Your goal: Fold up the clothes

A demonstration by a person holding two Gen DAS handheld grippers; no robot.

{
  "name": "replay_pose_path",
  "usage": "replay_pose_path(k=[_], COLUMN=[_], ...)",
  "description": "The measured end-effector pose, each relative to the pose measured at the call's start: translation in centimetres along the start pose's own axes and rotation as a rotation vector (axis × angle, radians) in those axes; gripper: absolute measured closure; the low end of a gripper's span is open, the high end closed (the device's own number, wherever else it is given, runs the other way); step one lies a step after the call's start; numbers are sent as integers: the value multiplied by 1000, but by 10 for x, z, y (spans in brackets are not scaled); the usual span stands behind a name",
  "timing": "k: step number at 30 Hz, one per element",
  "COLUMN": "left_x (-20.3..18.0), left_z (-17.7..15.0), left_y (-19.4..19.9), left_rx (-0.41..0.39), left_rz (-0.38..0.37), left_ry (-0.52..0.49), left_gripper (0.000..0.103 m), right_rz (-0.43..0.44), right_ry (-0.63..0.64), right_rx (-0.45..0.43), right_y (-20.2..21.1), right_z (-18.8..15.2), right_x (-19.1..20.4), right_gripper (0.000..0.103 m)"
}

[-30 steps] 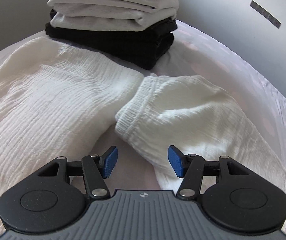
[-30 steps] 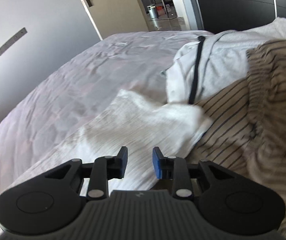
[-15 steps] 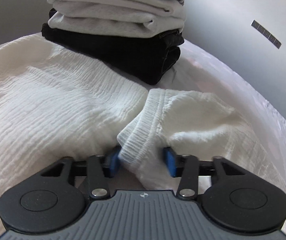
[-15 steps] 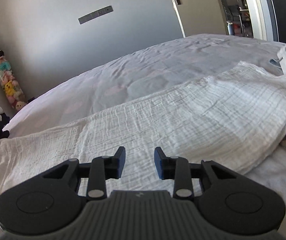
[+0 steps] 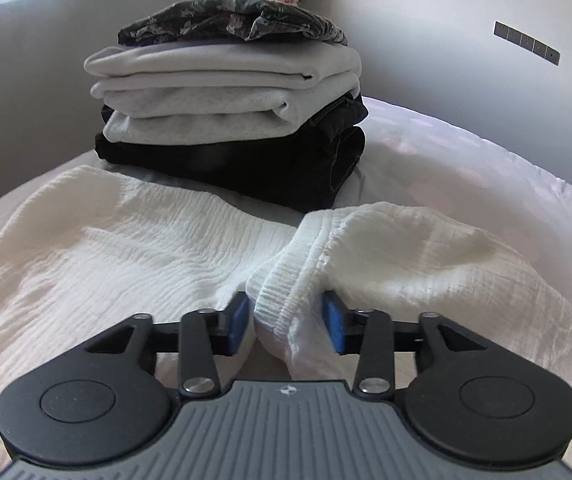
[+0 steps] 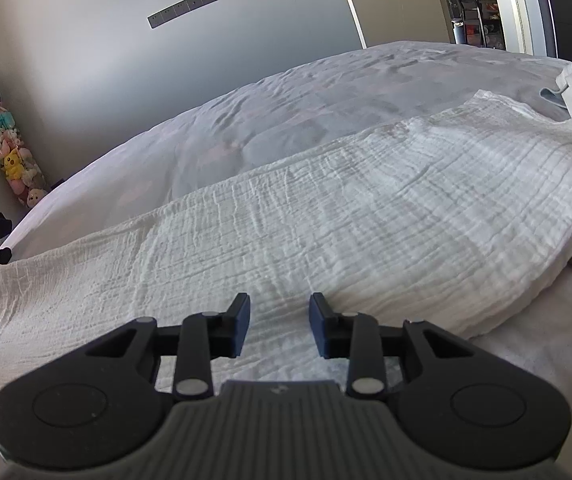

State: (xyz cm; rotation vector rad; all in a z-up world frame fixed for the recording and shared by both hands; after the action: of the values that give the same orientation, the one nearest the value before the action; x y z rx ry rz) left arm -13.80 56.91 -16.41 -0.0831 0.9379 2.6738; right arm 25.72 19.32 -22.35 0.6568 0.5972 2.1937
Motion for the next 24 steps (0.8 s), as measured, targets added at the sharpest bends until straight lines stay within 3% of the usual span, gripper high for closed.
replay_pose_path(k=[1, 4, 10, 14, 19, 24], left_x=[-2, -5, -17, -29, -38, -43], left_z=[1, 6, 12, 13, 9, 5], left_y=[5, 20, 41, 46, 47, 46], left_rx=[-13, -43, -48, -44, -23, -3], left_rz=[26, 82, 20, -8, -32, -43], left_ry=[-15, -44, -39, -61, -84, -89], left_gripper=[35, 35, 35, 35, 34, 35], right_rz=[0, -12, -116, -166, -292, -360], right_ry=[-3, -22, -209, -385, -480, -641], right_rx=[-1, -27, -67, -41, -39, 17], right_y=[1, 7, 29, 44, 61, 50], right_z=[1, 5, 28, 44, 75, 101], right_x=[0, -4, -48, -103, -183, -255], right_gripper=[66, 62, 61, 60, 35, 35])
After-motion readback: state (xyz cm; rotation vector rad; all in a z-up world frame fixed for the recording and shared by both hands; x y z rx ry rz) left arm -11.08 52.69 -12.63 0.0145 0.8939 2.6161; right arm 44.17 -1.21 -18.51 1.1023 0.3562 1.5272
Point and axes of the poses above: each gripper's, at about its wrist camera, not at the fingertips, and y roughly against the way its jaws point, x to its left, z to its top, the point moved 3 cm from there along -y, roughly the way its jaws point, and after that the axes turned 7 degrees about -z, right-handed, at the moved point
